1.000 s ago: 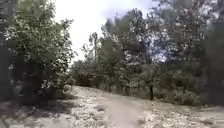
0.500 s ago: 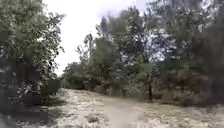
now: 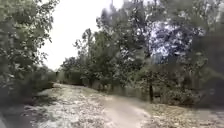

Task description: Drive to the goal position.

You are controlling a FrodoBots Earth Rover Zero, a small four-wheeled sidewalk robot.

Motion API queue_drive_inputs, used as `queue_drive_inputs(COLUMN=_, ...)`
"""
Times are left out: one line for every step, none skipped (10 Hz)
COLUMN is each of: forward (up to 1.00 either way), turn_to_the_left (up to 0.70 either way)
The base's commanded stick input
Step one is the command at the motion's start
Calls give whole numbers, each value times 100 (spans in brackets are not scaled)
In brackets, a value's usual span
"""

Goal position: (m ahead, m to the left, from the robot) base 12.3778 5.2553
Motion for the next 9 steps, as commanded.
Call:
queue_drive_inputs(forward=85, turn_to_the_left=34)
queue_drive_inputs(forward=85, turn_to_the_left=27)
queue_drive_inputs(forward=85, turn_to_the_left=4)
queue_drive_inputs(forward=85, turn_to_the_left=0)
queue_drive_inputs(forward=85, turn_to_the_left=16)
queue_drive_inputs(forward=85, turn_to_the_left=31)
queue_drive_inputs(forward=85, turn_to_the_left=24)
queue_drive_inputs(forward=85, turn_to_the_left=7)
queue_drive_inputs(forward=85, turn_to_the_left=3)
